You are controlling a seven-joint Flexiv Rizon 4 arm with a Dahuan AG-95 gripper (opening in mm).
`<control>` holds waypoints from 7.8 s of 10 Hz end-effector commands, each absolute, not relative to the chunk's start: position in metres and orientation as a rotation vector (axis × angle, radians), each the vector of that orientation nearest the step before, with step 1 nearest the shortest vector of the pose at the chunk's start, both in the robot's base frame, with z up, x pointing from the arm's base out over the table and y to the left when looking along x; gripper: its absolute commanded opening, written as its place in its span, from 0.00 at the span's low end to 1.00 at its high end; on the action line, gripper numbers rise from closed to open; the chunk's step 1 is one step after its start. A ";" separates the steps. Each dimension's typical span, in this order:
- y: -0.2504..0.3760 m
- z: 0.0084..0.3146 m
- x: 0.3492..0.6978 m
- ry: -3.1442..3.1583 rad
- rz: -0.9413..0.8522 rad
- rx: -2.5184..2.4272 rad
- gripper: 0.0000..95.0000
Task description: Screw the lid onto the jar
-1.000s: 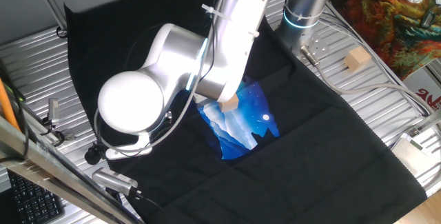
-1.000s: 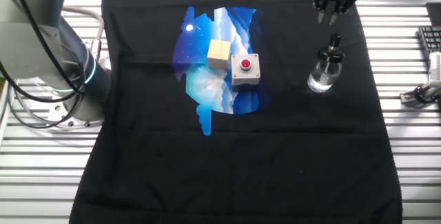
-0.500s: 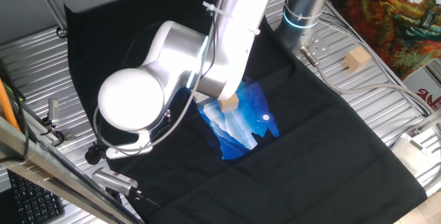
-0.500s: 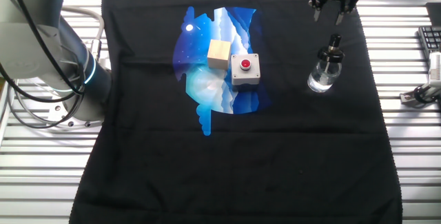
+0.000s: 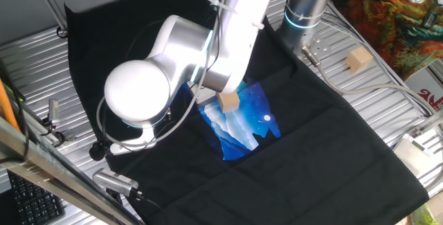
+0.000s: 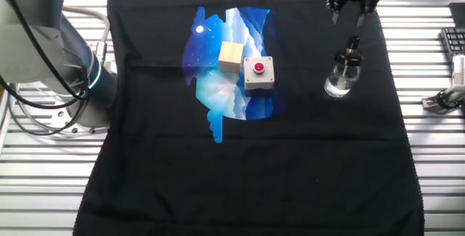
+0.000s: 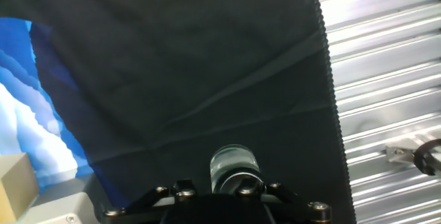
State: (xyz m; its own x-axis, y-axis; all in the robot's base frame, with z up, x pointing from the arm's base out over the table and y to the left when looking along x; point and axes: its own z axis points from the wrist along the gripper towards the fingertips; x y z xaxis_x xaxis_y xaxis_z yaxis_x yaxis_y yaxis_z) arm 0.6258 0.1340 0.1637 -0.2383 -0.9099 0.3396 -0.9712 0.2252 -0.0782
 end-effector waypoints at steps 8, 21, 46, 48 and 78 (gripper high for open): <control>0.130 0.160 0.634 -2.265 0.394 1.813 0.60; 0.117 0.149 0.644 -2.258 0.405 1.837 0.60; 0.103 0.134 0.645 -2.206 0.489 1.840 0.60; 0.103 0.133 0.645 -2.203 0.499 1.841 0.60; 0.094 0.149 0.644 -2.292 0.434 1.864 0.00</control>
